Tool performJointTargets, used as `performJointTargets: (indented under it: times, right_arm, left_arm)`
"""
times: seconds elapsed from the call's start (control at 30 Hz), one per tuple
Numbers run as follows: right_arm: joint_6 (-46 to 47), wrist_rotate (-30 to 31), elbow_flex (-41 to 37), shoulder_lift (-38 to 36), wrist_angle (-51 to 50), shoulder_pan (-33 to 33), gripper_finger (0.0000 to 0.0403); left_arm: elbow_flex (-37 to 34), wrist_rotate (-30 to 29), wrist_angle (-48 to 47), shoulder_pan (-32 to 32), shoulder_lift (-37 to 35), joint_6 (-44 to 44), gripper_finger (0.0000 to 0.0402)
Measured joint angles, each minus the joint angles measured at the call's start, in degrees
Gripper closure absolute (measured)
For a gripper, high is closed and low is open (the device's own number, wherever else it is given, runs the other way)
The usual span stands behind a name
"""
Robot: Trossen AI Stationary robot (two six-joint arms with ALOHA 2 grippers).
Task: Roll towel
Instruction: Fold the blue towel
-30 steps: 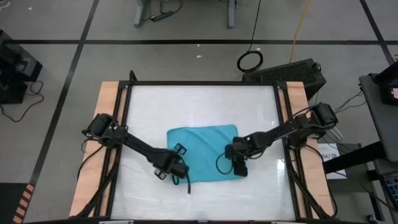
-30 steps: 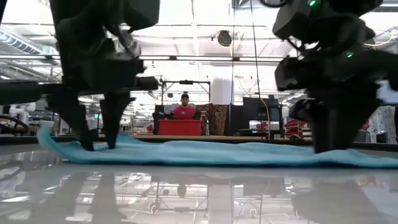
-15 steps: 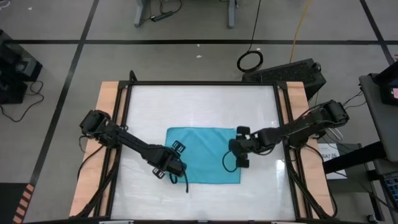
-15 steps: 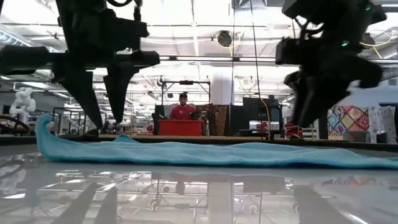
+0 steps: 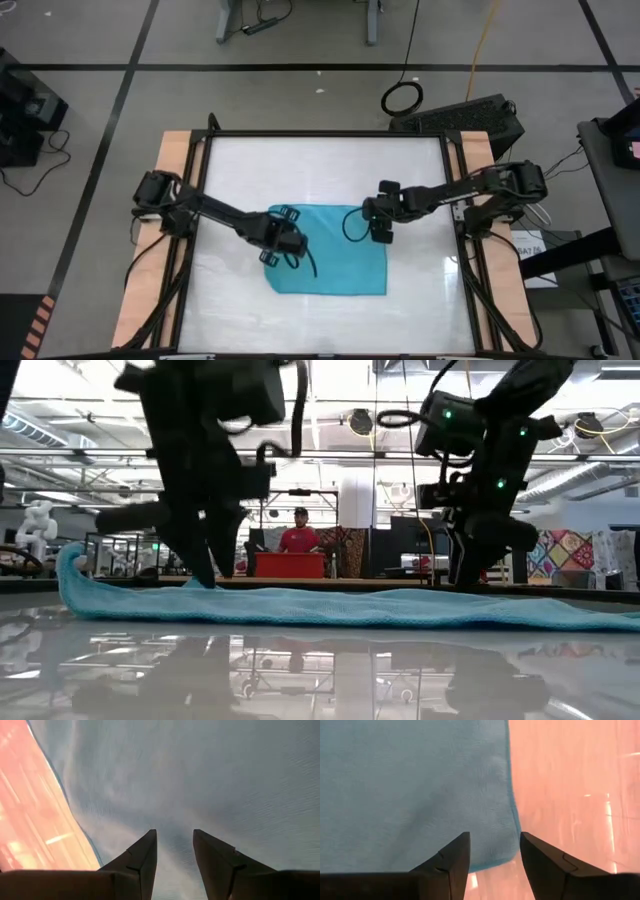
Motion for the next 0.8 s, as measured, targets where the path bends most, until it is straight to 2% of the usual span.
performJointTargets:
  times: [0.17,0.37,0.67,0.8]
  right_arm:
    - [-0.1,-0.4,-2.9,0.1,1.1,-1.3,0.0239]
    - [0.8,-1.4,-6.1,-0.2,2.8,-2.5,0.0239]
    - [0.2,1.7,-3.9,-1.0,-5.9,-2.9,0.0239]
    - [-0.3,1.5,-1.9,-2.5,-10.0,-3.0,0.0239]
  left_arm:
    - [-4.0,0.5,2.6,2.6,0.0,-0.1,0.0267]
    - [-4.9,0.4,4.1,3.9,-0.2,-1.1,0.0267]
    - [-3.5,0.3,3.3,3.7,0.0,0.0,0.0267]
    - [-1.5,-2.0,-0.1,3.2,0.0,0.0,0.0267]
